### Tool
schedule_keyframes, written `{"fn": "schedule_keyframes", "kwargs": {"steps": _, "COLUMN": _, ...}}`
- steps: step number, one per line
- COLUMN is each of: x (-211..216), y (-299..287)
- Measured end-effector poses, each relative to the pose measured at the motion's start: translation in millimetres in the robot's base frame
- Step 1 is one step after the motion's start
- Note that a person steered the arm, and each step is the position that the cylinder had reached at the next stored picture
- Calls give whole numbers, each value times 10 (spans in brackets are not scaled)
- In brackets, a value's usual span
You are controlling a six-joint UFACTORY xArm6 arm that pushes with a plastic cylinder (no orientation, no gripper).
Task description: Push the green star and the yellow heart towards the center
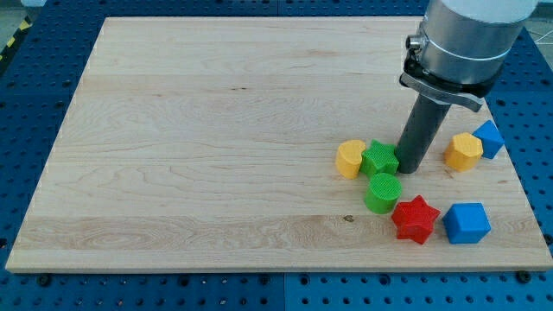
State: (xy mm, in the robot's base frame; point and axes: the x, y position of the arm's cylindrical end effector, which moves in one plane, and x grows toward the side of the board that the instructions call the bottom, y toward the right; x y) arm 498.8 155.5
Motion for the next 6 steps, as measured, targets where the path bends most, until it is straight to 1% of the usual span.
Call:
{"fn": "schedule_keyframes", "kwargs": {"steps": 1, "x": 29, "y": 306}}
{"fn": "schedule_keyframes", "kwargs": {"steps": 2, "x": 163, "y": 374}}
{"fn": "schedule_keyframes", "kwargs": {"steps": 4, "x": 218, "y": -10}}
{"fn": "schedule_keyframes", "kwargs": {"steps": 5, "x": 152, "y": -140}}
{"fn": "schedule_keyframes", "kwargs": {"steps": 6, "x": -20, "y": -140}}
